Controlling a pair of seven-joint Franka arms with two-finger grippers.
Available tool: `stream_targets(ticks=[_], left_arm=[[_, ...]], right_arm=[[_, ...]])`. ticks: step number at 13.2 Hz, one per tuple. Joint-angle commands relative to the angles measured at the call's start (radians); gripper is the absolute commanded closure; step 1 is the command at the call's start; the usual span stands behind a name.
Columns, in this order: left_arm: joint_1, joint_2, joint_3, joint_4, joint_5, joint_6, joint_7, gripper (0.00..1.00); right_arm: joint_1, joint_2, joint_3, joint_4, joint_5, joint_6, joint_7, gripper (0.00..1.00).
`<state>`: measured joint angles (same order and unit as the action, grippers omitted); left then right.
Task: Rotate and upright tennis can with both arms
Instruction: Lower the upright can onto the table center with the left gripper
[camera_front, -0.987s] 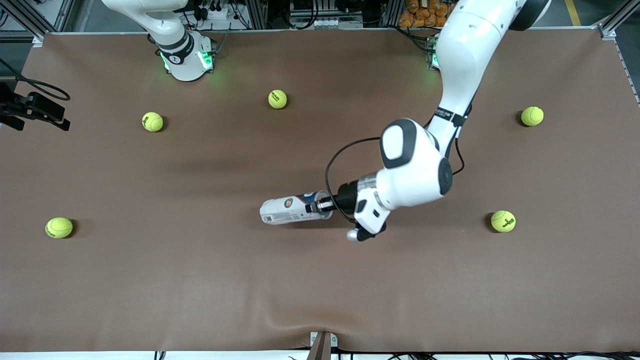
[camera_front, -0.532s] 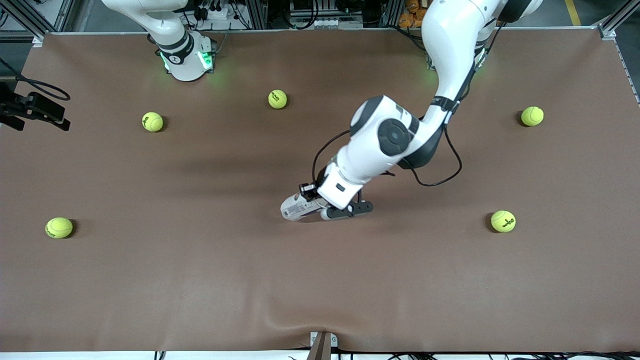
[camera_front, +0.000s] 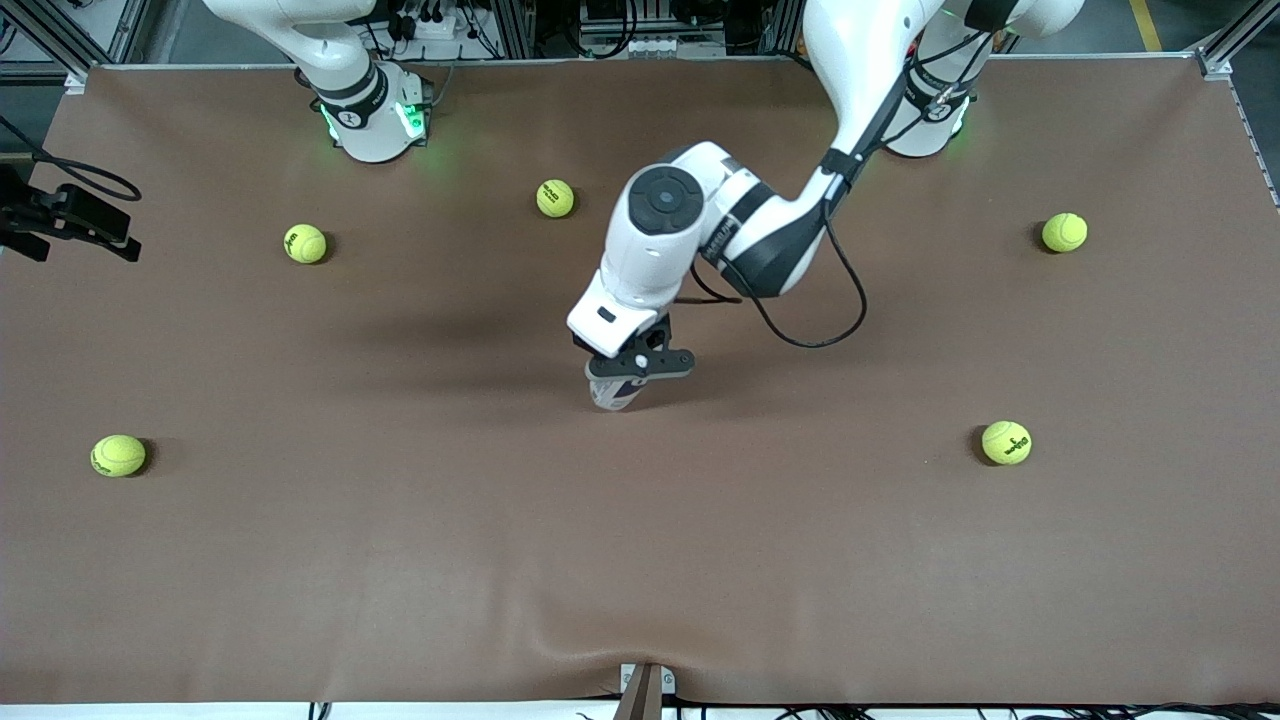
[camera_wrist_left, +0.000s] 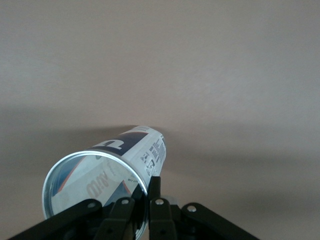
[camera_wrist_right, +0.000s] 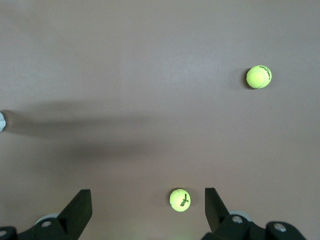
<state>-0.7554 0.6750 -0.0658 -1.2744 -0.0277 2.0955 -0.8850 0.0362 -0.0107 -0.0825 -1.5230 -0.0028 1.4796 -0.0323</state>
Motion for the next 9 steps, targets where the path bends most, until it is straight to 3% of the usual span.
stream_targets(ticks=[1, 6, 8, 9], left_arm=[[-0.022, -0.014, 0.011, 0.003, 0.045, -0.042, -0.017, 1.0], [-0.079, 0.003, 0.058, 0.01, 0.092, -0.042, -0.012, 1.0], [-0.081, 0.003, 0.058, 0.01, 0.092, -0.042, -0.012, 0.96], [-0.081, 0.003, 0.058, 0.009, 0.092, -0.042, -0.011, 0.88]], right_arm=[[-0.007, 0.006, 0.006, 0.015, 0.001, -0.005, -0.014, 0.0], [-0.007, 0.008, 0.007, 0.017, 0.0, -0.004, -0.014, 0.0], [-0.01, 0.006, 0.006, 0.017, 0.0, -0.005, -0.014, 0.0], [-0.012, 0.006, 0.006, 0.017, 0.0, -0.005, -0.014, 0.0]])
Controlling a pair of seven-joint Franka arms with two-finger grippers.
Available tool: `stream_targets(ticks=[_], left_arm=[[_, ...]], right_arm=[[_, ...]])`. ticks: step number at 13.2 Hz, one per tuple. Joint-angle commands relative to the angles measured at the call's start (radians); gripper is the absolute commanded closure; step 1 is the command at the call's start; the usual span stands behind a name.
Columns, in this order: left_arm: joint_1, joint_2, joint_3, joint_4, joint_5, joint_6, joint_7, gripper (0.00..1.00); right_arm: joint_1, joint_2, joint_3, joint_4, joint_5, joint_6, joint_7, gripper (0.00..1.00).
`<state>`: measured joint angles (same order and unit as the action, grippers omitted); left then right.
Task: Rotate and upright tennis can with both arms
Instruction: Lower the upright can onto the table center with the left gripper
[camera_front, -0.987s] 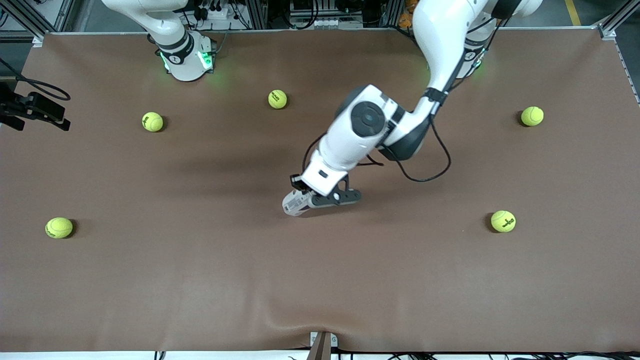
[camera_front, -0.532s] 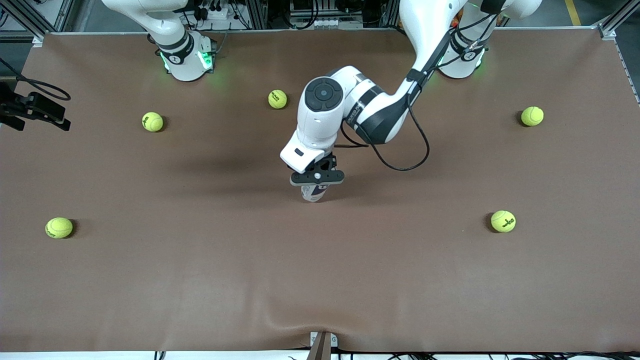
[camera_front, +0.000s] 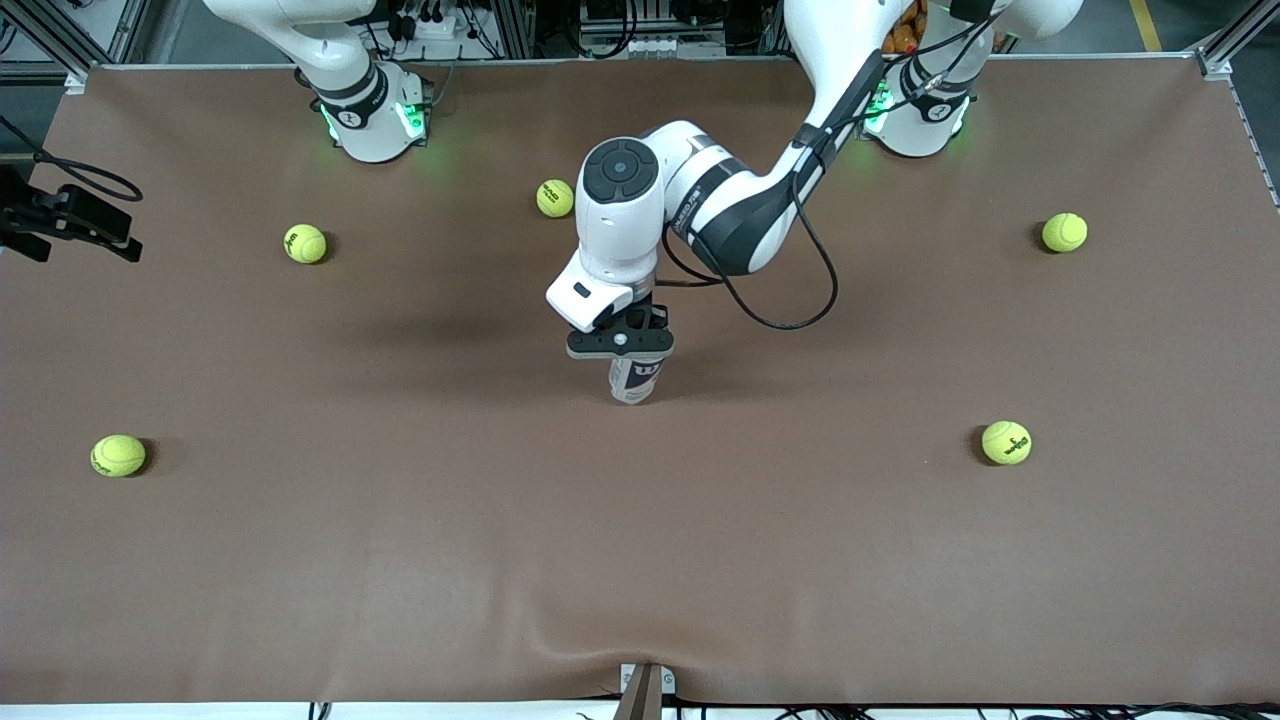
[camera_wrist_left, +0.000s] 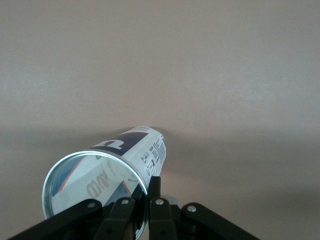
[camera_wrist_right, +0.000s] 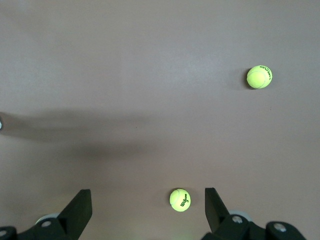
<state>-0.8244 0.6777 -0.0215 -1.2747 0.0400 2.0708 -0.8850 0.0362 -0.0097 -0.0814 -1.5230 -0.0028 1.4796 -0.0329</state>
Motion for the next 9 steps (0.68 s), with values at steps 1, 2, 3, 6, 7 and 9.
stream_targets(ticks=[1, 2, 3, 6, 7, 9], left_arm=[[-0.012, 0.0, 0.014, 0.009, 0.026, -0.017, -0.009, 0.65], [-0.012, -0.001, 0.014, 0.008, 0.034, -0.017, -0.008, 0.41], [-0.012, -0.001, 0.014, 0.009, 0.038, -0.015, -0.008, 0.0], [-0.009, -0.013, 0.012, 0.009, 0.037, -0.015, -0.006, 0.0], [-0.005, -0.017, 0.009, 0.009, 0.037, -0.018, -0.006, 0.0], [0.002, -0.062, 0.012, 0.008, 0.035, -0.02, -0.006, 0.0]], right_arm=[[-0.012, 0.005, 0.005, 0.017, 0.0, -0.007, -0.013, 0.0], [-0.01, 0.005, 0.005, 0.017, 0.0, -0.007, -0.013, 0.0], [-0.009, 0.005, 0.005, 0.017, 0.0, -0.007, -0.013, 0.0], [-0.007, 0.005, 0.005, 0.017, 0.0, -0.005, -0.013, 0.0], [-0.007, 0.007, 0.006, 0.017, 0.0, -0.005, -0.013, 0.0], [-0.007, 0.005, 0.006, 0.017, 0.0, -0.007, -0.013, 0.0]])
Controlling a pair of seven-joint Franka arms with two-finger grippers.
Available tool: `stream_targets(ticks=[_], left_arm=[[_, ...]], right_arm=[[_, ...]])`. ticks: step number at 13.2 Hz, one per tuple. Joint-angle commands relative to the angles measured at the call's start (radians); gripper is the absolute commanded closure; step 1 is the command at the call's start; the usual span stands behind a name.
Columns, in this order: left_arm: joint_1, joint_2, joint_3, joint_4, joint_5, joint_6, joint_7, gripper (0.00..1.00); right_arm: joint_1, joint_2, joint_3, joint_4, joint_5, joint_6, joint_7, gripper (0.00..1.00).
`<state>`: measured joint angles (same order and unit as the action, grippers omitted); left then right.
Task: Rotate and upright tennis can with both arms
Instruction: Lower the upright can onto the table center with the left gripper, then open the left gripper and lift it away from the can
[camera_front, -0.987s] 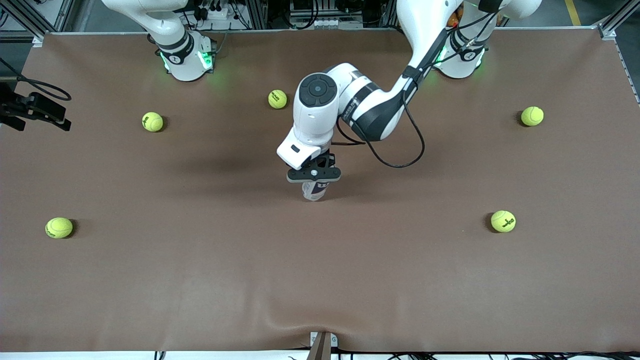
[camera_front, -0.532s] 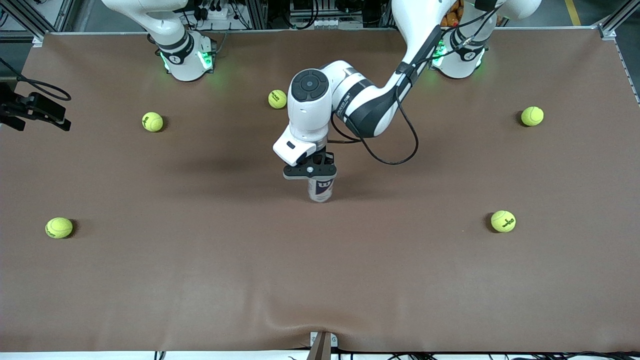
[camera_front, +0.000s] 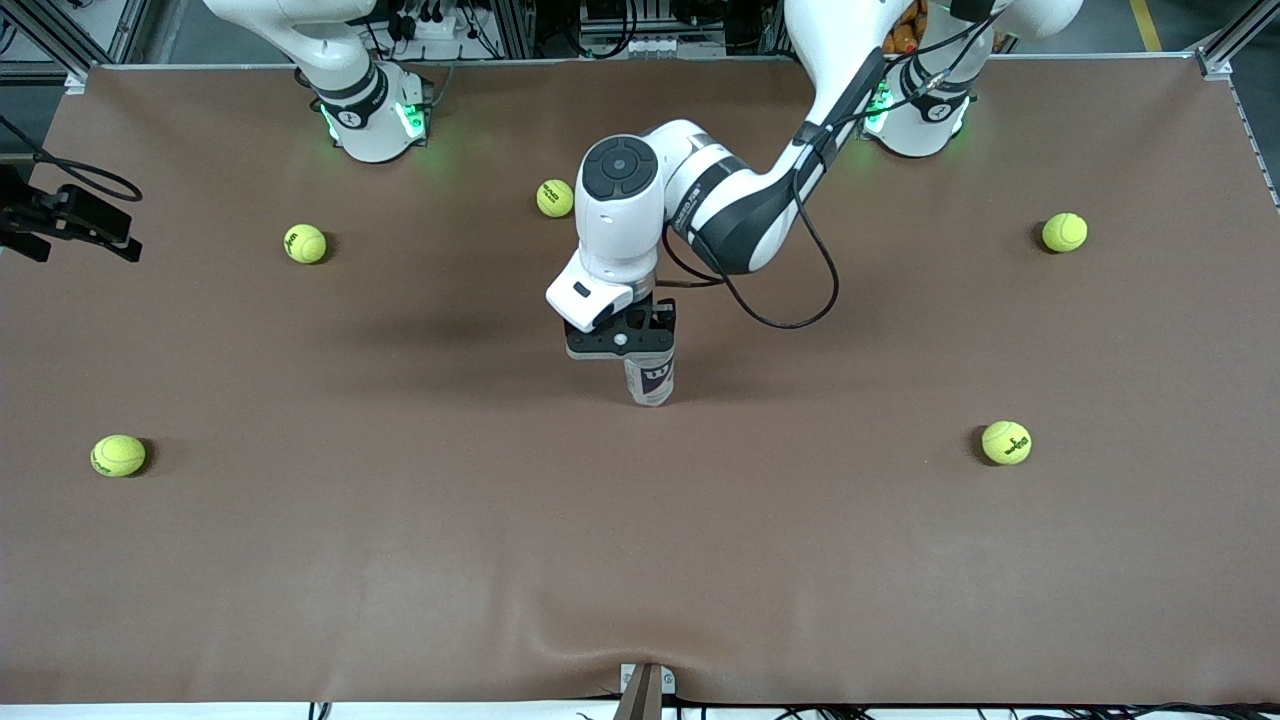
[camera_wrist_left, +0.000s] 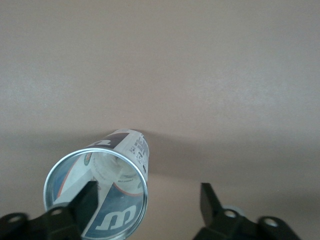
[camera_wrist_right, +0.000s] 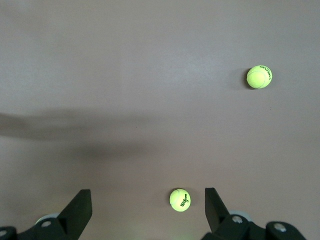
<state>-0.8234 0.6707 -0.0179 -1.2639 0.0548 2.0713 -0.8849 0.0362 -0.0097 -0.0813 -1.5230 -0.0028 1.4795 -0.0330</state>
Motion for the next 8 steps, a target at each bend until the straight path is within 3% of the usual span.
stream_targets(ticks=[1, 8], left_arm=[[0.012, -0.077, 0.009, -0.003, 0.017, -0.023, -0.005, 0.0], [0.194, -0.331, 0.006, -0.022, 0.011, -0.259, -0.002, 0.0]], right_arm=[[-0.007, 0.007, 0.006, 0.017, 0.0, -0.005, -0.013, 0.0], [-0.006, 0.007, 0.006, 0.015, 0.0, -0.005, -0.013, 0.0]])
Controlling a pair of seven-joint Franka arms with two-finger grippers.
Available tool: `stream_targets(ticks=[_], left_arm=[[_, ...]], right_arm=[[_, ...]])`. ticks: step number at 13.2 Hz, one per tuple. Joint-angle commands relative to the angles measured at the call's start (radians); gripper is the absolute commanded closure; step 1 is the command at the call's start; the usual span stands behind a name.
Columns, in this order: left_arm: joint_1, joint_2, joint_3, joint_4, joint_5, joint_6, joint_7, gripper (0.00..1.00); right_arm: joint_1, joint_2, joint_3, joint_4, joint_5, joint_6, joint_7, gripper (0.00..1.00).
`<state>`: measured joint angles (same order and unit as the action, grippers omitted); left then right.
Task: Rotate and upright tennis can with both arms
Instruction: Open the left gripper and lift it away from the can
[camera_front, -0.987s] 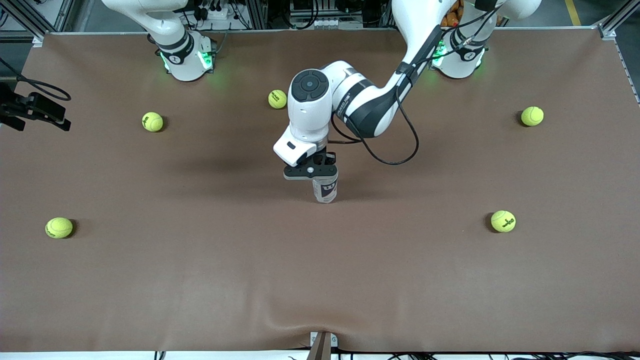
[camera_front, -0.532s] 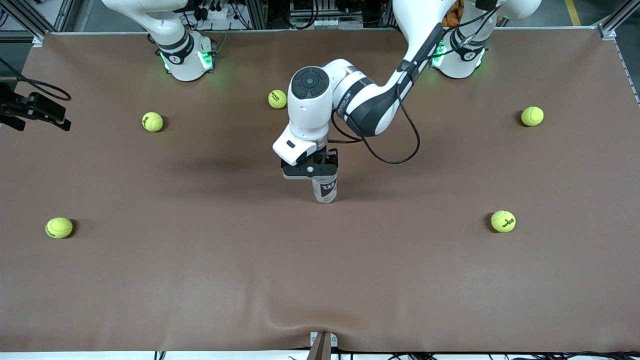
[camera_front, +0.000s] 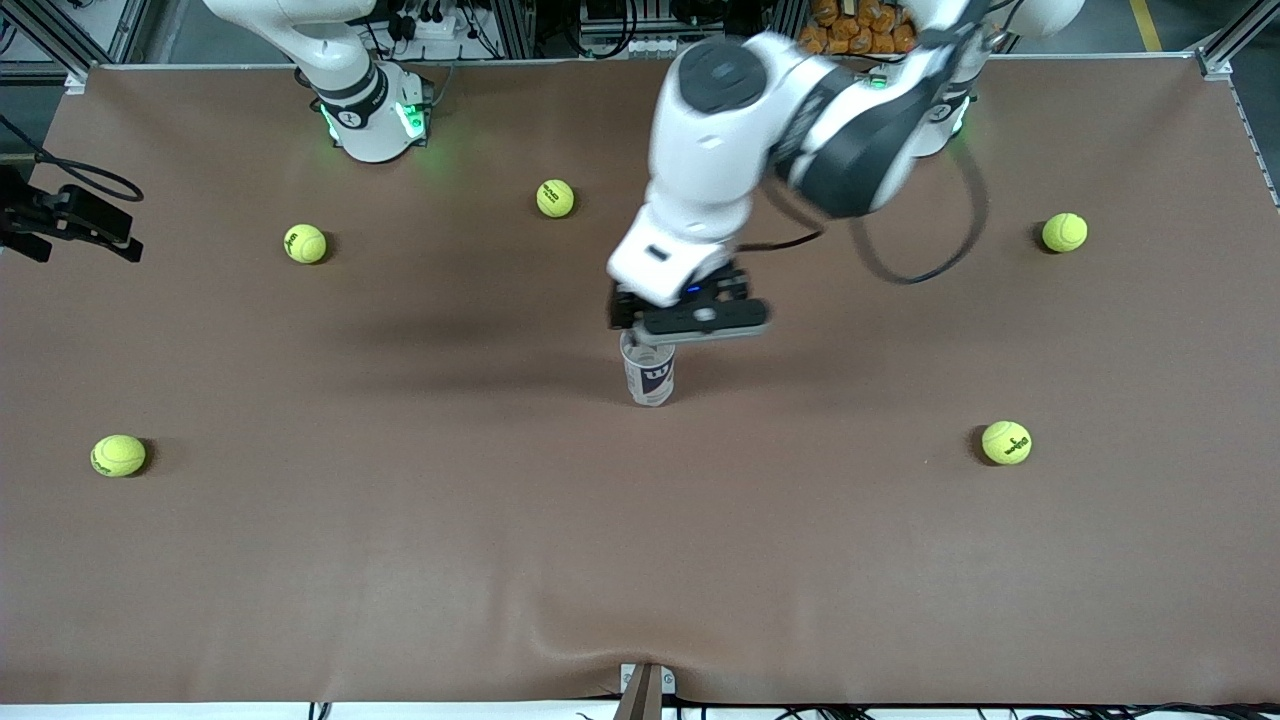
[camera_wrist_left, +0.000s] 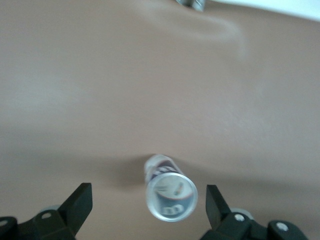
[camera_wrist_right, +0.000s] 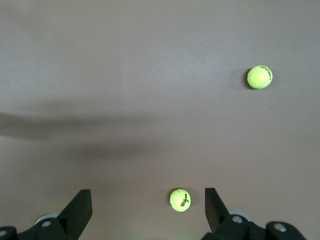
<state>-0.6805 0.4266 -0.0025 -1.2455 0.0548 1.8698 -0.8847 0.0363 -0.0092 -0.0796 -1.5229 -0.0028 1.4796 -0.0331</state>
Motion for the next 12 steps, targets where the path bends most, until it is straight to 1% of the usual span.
stream_targets(ticks=[1, 3, 4, 7, 10, 11, 12], left_arm=[[0.093, -0.124, -0.008, -0.042, 0.011, -0.098, -0.002, 0.0], [0.168, -0.179, -0.008, -0.042, 0.011, -0.161, 0.0, 0.0], [0.206, -0.202, -0.008, -0.042, 0.013, -0.202, 0.031, 0.0], [0.343, -0.258, -0.008, -0.043, 0.013, -0.305, 0.273, 0.0], [0.47, -0.298, -0.011, -0.048, 0.01, -0.371, 0.485, 0.0], [0.505, -0.31, -0.011, -0.055, 0.01, -0.394, 0.557, 0.0], [0.544, -0.327, -0.011, -0.086, 0.01, -0.396, 0.628, 0.0]], right_arm=[[-0.007, 0.006, 0.004, 0.017, 0.0, -0.005, -0.013, 0.0], [-0.007, 0.006, 0.004, 0.017, 0.0, -0.005, -0.013, 0.0], [-0.007, 0.006, 0.004, 0.017, 0.0, -0.005, -0.013, 0.0], [-0.007, 0.006, 0.004, 0.015, 0.0, -0.005, -0.013, 0.0], [-0.007, 0.006, 0.004, 0.015, 0.0, -0.005, -0.013, 0.0], [-0.007, 0.006, 0.004, 0.015, 0.0, -0.007, -0.013, 0.0], [-0.007, 0.006, 0.004, 0.015, 0.0, -0.005, -0.013, 0.0]])
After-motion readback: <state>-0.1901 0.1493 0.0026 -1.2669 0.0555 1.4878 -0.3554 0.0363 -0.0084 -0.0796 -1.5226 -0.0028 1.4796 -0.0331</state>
